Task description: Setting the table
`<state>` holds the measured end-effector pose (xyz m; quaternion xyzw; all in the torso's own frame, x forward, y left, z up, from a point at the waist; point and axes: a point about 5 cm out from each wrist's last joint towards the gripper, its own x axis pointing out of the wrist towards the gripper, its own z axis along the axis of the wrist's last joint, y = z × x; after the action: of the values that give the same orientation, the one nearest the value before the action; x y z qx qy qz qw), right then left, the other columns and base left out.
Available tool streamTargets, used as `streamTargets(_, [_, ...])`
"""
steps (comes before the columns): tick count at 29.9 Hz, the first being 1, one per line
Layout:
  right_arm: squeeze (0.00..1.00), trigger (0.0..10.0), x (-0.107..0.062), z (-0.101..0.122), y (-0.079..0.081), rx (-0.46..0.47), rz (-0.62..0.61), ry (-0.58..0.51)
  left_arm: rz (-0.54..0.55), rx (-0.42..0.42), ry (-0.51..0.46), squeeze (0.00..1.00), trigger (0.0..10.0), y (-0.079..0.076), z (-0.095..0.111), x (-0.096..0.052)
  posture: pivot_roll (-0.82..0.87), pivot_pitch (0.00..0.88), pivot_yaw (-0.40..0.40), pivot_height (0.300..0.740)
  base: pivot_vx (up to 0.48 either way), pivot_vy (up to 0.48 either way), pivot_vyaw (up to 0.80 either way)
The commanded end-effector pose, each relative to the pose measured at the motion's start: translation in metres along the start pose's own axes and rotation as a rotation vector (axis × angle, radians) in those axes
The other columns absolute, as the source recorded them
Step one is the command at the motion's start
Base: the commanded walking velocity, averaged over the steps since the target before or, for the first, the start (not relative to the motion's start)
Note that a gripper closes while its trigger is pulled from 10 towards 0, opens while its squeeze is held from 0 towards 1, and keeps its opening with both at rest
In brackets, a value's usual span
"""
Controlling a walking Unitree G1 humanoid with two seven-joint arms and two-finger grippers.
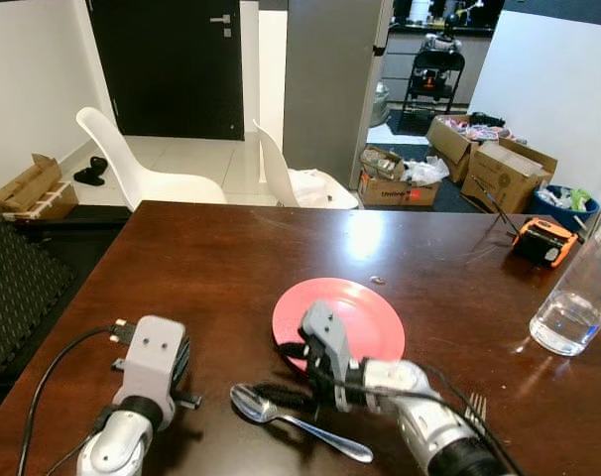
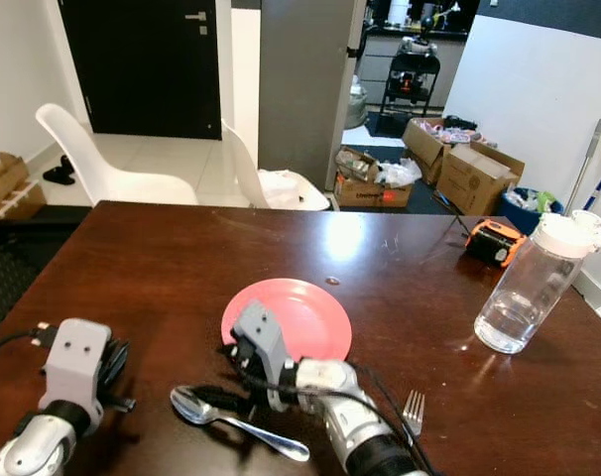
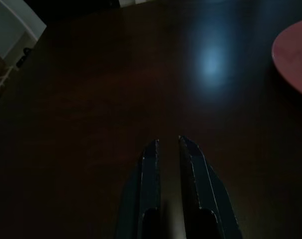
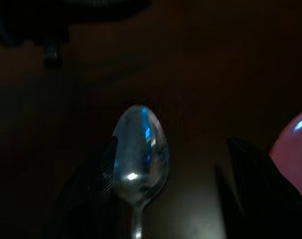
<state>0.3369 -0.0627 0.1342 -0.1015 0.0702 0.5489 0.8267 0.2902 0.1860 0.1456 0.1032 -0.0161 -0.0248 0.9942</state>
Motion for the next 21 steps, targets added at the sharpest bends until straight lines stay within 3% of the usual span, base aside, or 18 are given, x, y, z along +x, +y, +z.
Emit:
streamTargets(1, [0.0,10.0,0.004,-0.007,0.008,0.0,0.016,0.011,0.013,0.002,0.019,0.0,10.0,0.001,-0.004,-0.004,0.11,0.131,0.032,0.74,0.0,0.0,0.0])
streamTargets(2, [0.0,10.0,0.006,-0.013,0.015,0.007,0.028,0.022,0.011,0.0,0.019,0.0,10.0,-0.001,-0.004,-0.004,0.11,0.134,0.033,0.74,0.0,0.0,0.0])
streamTargets(10, [0.0,10.0,0.007,-0.03,0.029,0.008,0.026,0.056,0.005,-0.003,0.018,0.0,10.0,-0.003,-0.003,-0.002,0.1,0.136,0.035,0.74,0.0,0.0,0.0])
streamTargets(12, [0.0,10.0,0.005,-0.052,0.033,-0.015,-0.047,0.149,0.003,-0.005,0.02,0.0,10.0,-0.004,-0.003,-0.002,0.1,0.132,0.032,0.74,0.0,0.0,0.0])
streamTargets(18, [0.0,10.0,0.002,-0.069,0.029,-0.016,-0.177,0.231,0.0,-0.01,0.023,0.0,10.0,-0.006,-0.004,-0.003,0.1,0.123,0.032,0.74,0.0,0.0,0.0])
streamTargets(19, [0.0,9.6,0.001,-0.071,0.03,0.001,-0.192,0.233,0.0,-0.011,0.024,0.0,10.0,-0.006,-0.004,-0.003,0.1,0.123,0.032,0.74,0.0,0.0,0.0])
streamTargets(20, [0.0,0.0,0.001,-0.074,0.029,0.031,-0.218,0.234,-0.001,-0.012,0.024,0.0,10.0,-0.006,-0.005,-0.003,0.1,0.115,0.034,0.74,0.0,0.0,0.0])
streamTargets(21, [0.0,0.0,0.001,-0.075,0.029,0.051,-0.234,0.234,-0.001,-0.012,0.024,0.0,10.0,-0.006,-0.005,-0.003,0.1,0.115,0.034,0.74,0.0,0.0,0.0])
